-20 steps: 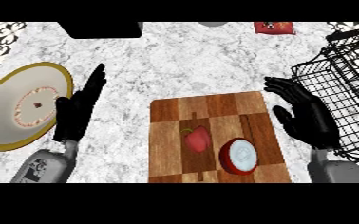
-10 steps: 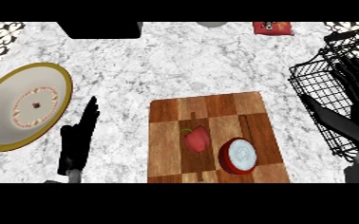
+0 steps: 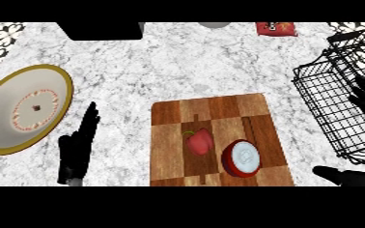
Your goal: Pick the can from the cutting board and place it in the tiered basket
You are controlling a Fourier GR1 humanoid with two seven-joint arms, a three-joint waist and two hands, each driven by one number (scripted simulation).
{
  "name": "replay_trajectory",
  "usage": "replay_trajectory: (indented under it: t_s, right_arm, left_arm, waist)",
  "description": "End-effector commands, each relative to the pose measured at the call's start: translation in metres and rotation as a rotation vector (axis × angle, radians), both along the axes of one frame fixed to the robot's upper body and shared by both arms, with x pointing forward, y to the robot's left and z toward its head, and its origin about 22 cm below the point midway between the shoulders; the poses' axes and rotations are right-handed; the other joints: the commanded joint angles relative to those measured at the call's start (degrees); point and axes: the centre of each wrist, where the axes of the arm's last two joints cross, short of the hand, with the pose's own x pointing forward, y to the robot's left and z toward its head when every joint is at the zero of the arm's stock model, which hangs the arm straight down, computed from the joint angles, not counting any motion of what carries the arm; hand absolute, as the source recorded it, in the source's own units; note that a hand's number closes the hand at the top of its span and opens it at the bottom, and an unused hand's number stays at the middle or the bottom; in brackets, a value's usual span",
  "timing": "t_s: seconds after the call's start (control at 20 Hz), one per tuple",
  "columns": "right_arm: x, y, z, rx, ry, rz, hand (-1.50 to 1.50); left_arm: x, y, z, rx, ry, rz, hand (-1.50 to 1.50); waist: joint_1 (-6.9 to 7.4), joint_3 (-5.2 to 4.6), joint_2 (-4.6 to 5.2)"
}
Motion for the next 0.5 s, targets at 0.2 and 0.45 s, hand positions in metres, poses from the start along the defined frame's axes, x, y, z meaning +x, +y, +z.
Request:
replay_trajectory:
  t_s: [0.2,0.45]
  right_arm:
    - [-0.037,0.031,0.056,-0.504,0.224,0.133,-1.50]
    - [-0.048,0.062,0.070,-0.626,0.256,0.017,-1.50]
  left_arm:
    - [-0.017,-0.001,-0.022,0.020,0.037,0.009,0.00]
    - [0.004,-0.012,0.001,-0.002,0.041,-0.005,0.00]
  waist:
    - [0.40,-0.38,0.30]
    - [1.57,-0.13,0.57]
